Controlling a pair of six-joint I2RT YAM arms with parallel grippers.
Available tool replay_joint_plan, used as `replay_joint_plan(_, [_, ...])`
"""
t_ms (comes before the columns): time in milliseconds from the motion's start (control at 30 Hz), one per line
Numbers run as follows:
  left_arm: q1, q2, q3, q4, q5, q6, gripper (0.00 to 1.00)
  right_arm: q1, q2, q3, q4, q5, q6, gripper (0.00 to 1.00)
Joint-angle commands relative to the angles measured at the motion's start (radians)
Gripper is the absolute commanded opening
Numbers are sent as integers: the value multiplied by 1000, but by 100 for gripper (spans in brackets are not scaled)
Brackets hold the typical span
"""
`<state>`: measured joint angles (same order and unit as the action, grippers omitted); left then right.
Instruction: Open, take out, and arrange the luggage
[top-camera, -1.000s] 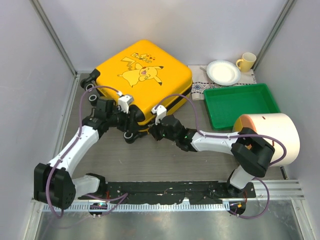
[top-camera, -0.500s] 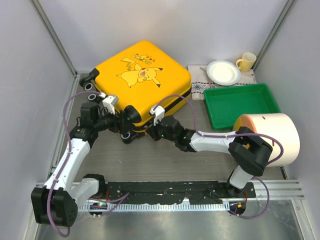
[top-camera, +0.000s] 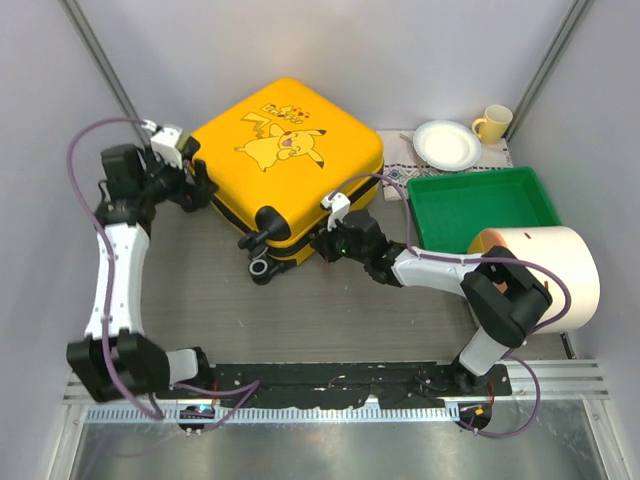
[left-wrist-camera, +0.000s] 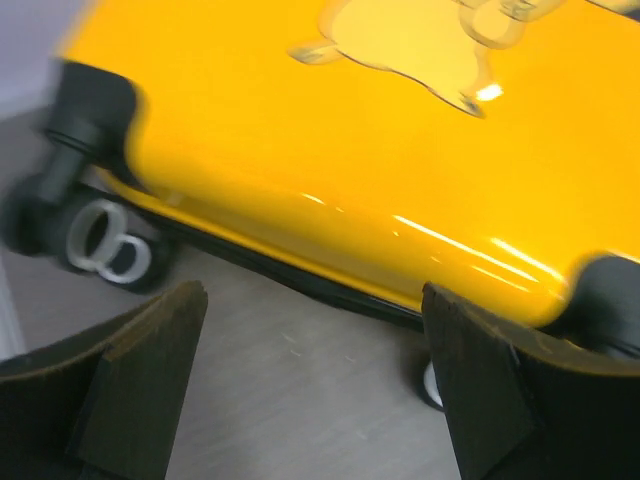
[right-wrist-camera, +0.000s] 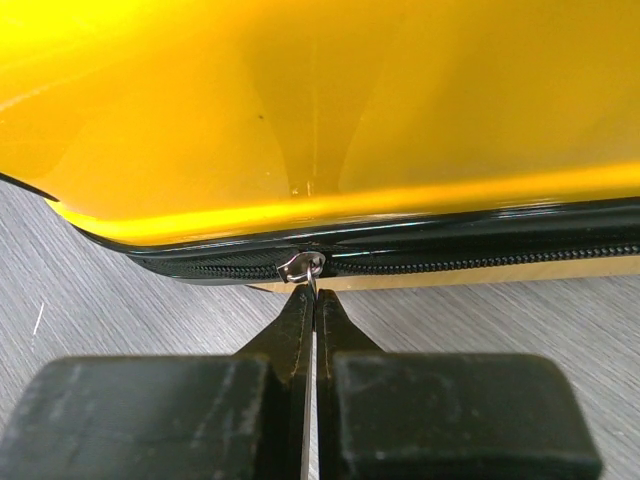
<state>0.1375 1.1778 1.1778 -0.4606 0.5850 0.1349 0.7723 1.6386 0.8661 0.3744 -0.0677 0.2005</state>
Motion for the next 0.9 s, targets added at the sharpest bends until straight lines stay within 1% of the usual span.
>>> replay_joint_plan(0, [105, 248, 355, -191, 5, 302, 90, -70, -37, 13, 109, 123, -50, 1])
replay_joint_plan(33, [129, 300, 435, -345, 10, 439, 89, -70, -36, 13, 106, 117, -52, 1])
replay_joint_plan(67, [137, 398, 506, -404, 4, 486, 89, -70, -34, 13, 104, 115, -52, 1])
replay_joint_plan(100, [142, 439, 619, -459, -17, 527, 89, -70, -33, 13, 103, 114, -52, 1])
replay_joint_plan(133, [145, 475, 667, -540, -39, 572, 89, -73, -31, 14, 101, 114, -58, 1])
replay_joint_plan(167, [146, 532, 701, -562, -72, 619, 90, -74, -28, 16, 101, 112, -58, 1])
replay_joint_plan(233, [148, 569, 738, -544, -108, 640, 93, -79, -20, 22, 103, 111, -62, 1])
replay_joint_plan(300, [148, 612, 753, -541, -100, 677, 95, -84, -14, 34, 100, 108, -62, 1])
replay_joint_plan(367, [149, 641, 766, -512, -103, 666, 95, -85, -10, 47, 95, 106, -67, 1])
replay_joint_plan(500, [148, 746, 838, -497, -97, 680, 95, -87, -2, 57, 92, 106, -69, 1])
replay_joint_plan(700, [148, 851, 896, -466, -137, 707, 93, -94, 13, 74, 89, 101, -81, 1])
replay_joint_plan(833, [146, 904, 930, -460, -105, 712, 91, -99, 23, 83, 83, 103, -82, 1])
replay_joint_plan(867, [146, 908, 931, -460, -88, 716, 89, -99, 24, 85, 81, 103, -84, 1])
